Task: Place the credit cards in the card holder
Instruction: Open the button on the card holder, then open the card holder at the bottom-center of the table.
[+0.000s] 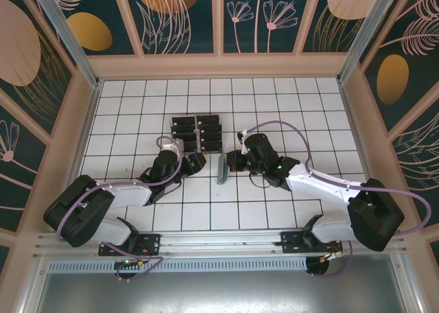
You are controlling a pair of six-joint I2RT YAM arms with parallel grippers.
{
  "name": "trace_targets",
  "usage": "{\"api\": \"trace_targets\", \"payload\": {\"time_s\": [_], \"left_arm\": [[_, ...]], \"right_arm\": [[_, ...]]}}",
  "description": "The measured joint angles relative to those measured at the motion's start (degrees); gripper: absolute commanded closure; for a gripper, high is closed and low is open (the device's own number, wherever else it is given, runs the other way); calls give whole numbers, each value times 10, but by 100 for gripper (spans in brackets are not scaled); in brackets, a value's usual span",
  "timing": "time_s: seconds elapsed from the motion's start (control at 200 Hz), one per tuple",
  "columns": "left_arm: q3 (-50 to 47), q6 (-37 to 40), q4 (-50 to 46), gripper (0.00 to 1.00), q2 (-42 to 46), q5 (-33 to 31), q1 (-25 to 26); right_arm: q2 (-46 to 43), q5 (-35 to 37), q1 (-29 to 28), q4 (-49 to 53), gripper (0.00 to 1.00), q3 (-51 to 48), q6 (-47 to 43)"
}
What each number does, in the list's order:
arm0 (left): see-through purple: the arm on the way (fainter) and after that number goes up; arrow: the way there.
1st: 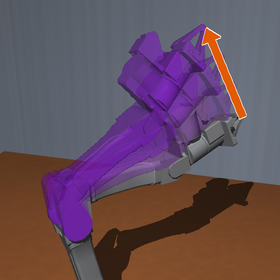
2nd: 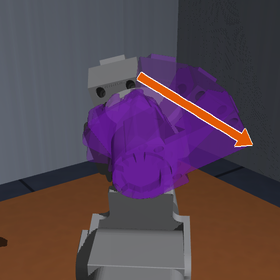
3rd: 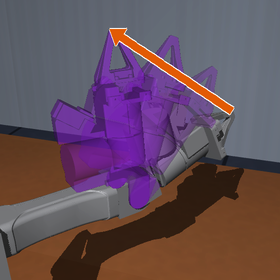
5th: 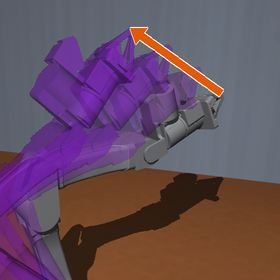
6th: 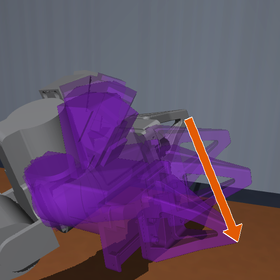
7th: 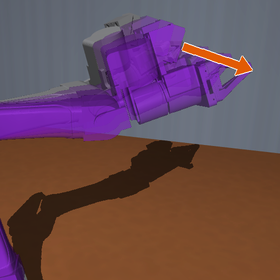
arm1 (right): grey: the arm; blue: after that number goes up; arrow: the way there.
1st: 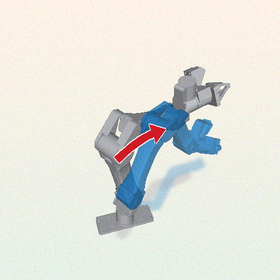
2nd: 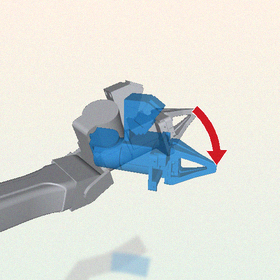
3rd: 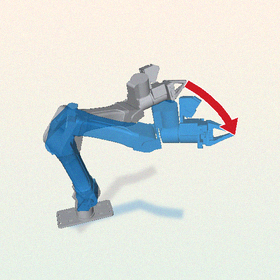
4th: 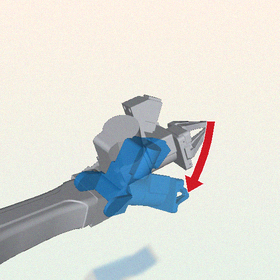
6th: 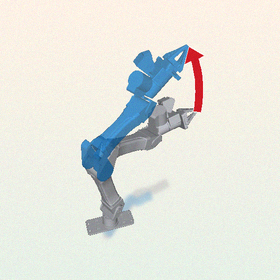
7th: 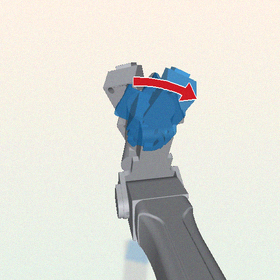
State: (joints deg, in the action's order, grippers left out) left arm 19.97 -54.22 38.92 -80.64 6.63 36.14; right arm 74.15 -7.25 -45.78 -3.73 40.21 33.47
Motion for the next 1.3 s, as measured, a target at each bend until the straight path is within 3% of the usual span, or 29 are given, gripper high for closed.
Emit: {"api": "trace_targets", "payload": {"time_s": [0.485, 0.666, 0.951, 1.116, 1.301], "left_arm": [[9, 30, -31, 34, 28, -13, 1], [8, 30, -32, 35, 14, -14, 1], [8, 32, -32, 35, 2, -13, 1], [8, 32, -36, 35, -8, -13, 3], [13, 32, -36, 35, -14, -11, 11]], "right_arm": [[0, -16, -9, -7, 100, 19, 2], [-21, -9, 6, -21, 100, -47, 10], [-39, 0, 84, -49, 100, -170, 21], [-12, 3, 96, -68, 94, -178, 18], [4, 3, 97, -85, 99, -178, 18]]}}
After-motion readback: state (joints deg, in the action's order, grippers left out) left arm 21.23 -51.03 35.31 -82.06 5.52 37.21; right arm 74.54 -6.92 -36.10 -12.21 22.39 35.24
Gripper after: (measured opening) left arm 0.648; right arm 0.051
